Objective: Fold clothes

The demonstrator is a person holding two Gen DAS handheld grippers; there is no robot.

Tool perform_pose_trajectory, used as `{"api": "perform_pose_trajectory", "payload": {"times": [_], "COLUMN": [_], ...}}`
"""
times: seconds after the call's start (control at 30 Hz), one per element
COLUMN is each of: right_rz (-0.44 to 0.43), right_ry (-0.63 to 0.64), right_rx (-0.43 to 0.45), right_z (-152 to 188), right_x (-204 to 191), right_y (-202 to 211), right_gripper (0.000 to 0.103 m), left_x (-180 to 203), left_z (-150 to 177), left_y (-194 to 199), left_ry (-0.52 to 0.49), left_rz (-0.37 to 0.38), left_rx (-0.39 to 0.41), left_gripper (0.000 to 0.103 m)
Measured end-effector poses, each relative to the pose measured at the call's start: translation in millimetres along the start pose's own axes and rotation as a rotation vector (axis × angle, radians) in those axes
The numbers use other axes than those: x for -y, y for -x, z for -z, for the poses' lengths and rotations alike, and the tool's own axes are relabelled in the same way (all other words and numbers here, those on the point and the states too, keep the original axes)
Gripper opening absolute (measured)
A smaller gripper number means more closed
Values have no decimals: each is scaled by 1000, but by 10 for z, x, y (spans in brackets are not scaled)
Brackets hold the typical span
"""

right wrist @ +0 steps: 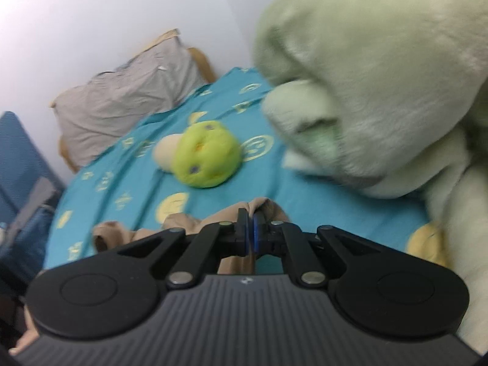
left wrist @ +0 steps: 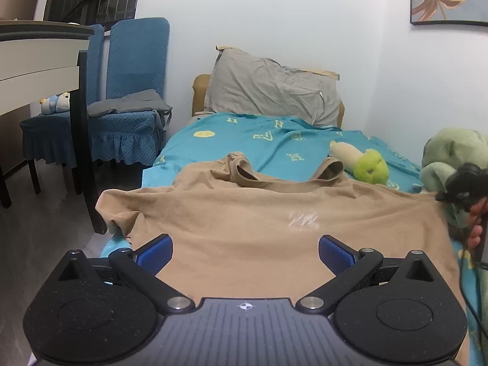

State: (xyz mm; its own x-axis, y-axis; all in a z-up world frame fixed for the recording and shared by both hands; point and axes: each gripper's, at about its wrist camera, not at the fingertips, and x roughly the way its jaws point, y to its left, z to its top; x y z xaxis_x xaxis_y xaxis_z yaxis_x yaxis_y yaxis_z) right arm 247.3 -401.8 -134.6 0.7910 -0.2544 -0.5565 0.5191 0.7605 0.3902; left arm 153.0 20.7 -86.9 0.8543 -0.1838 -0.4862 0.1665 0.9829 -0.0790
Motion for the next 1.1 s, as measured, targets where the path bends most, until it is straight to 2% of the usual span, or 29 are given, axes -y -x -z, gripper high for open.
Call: {"api": "perform_pose_trajectory", "payload": {"times": [0.13,0.27,0.4,0.47,0.5,0.53,0.57,0.6,0.63,0.73,0.9,1.0,1.1], "right_rz": [8,-20,-172,-203,-216,-210,-217,-233,-247,-255,-239,-196,-194], "right_ry": [-112,-60,-10,69,109,112,74,10,-63,-263,-470,-486,-396], "right_rx": [-94,-189,-292,-309,-314,-281,-237,-190,-145,-49,-82,-117,-131], "right_z": [148,431,615,631,636,625,604,579,548,475,446,434,410], "right_x": [344,268,20,-145,-226,-235,-184,-100,-3,257,642,750,715], "right_y": [-88,-51,1,34,52,95,133,178,198,161,-243,-524,-647], "right_gripper": [6,6,9,11,17,33,44,67,84,86,84,81,79], "left_x": [-11,-28,-80,-92,-101,-110,-116,-121,-124,-116,-94,-81,-69], "left_z": [20,54,79,81,78,77,75,75,76,74,97,113,132], "left_y": [-52,-88,-99,-98,-96,-91,-85,-80,-77,-82,-120,-155,-216], "left_ry": [-5,-13,4,10,14,18,22,24,25,23,6,-6,-5], "left_rz": [-10,-18,-24,-35,-39,-42,-44,-44,-45,-47,-45,-44,-35], "left_rx": [-22,-47,-71,-77,-78,-77,-77,-77,-76,-77,-84,-88,-104], "left_gripper": [103,103,103,103,103,103,103,103,103,103,103,103,103]}}
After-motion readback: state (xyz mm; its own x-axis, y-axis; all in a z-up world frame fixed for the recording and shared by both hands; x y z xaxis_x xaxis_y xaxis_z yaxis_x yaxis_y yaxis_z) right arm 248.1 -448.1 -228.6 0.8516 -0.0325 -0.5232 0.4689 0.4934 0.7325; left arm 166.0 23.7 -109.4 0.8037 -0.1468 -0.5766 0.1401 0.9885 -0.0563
